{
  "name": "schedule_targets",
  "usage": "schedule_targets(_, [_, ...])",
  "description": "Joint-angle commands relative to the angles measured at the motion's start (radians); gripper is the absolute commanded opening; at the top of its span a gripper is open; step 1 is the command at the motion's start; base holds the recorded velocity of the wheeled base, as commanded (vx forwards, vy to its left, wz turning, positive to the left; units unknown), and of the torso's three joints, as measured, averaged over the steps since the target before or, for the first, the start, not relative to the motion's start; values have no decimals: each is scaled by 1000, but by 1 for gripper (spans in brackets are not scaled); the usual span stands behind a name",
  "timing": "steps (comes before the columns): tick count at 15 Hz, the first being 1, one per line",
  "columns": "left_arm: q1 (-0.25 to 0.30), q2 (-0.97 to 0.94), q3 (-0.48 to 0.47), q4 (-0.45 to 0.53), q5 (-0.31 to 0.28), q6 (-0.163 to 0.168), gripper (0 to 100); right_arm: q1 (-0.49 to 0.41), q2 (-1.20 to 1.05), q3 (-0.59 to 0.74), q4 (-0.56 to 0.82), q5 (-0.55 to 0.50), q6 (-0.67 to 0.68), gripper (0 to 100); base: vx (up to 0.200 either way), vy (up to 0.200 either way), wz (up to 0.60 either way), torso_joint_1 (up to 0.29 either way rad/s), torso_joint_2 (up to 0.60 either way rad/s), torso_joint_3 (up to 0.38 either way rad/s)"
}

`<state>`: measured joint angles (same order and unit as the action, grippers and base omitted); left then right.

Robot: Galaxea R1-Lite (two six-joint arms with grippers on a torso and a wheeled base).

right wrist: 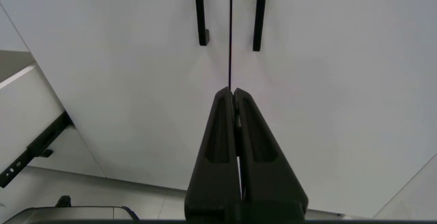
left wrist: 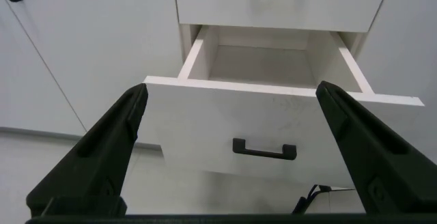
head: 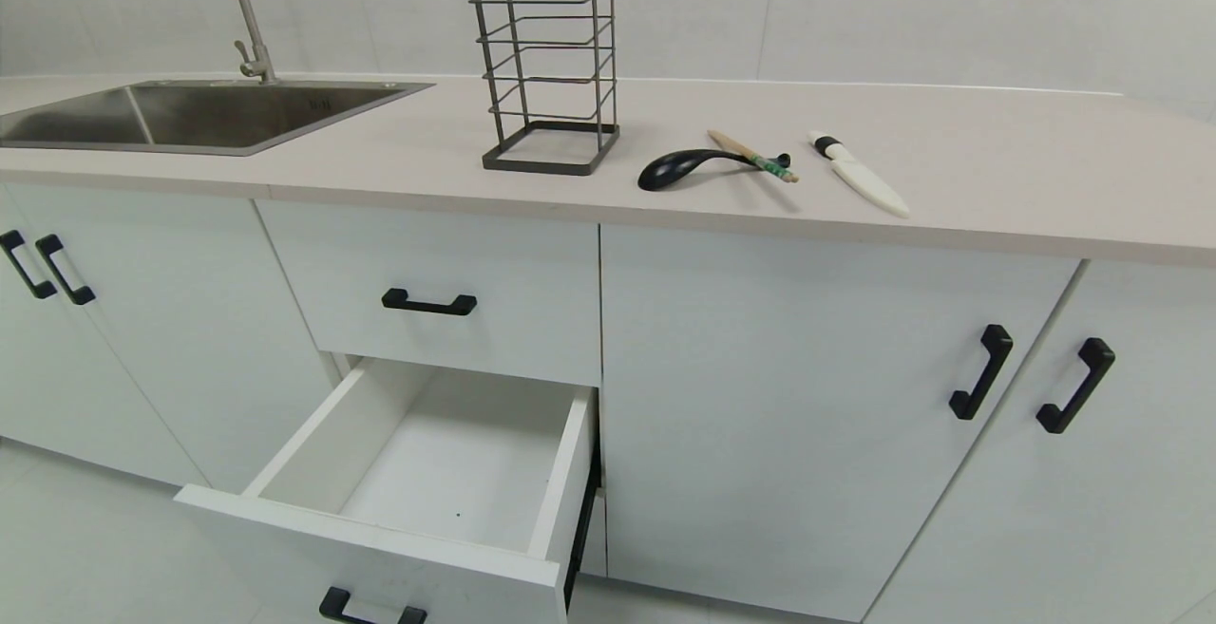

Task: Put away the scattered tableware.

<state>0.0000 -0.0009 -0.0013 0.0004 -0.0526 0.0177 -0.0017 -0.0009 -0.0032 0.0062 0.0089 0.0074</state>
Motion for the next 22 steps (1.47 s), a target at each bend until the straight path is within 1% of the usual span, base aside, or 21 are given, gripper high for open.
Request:
schedule_targets(1, [0,1,1,1,-1,-5,100,0,1,0,0,0,0,0,0,0,0,0,0,0])
schedule_targets(6, [0,1,1,1,-7,-7,100,0,1,0,0,0,-1,0,0,0,0,18,-28,-6])
schedule_targets(8, [0,1,1,1,2,-2,100,0,1,0,0,-1,0,0,0,0,0,188,-88,-41])
schedule_targets(11, [0,1,1,1,14,-7,100,0,1,0,0,-1,0,0,0,0,0,255,-132,-155])
schedule_targets(14, [0,1,1,1,14,-7,100,0,1,0,0,-1,0,0,0,0,0,211,-636,-209])
schedule_targets(19, [0,1,1,1,16,-7,100,0,1,0,0,-1,0,0,0,0,0,220,-491,-200])
schedule_targets(22, [0,1,1,1,16,-7,100,0,1,0,0,-1,2,0,0,0,0,93,-452,-199])
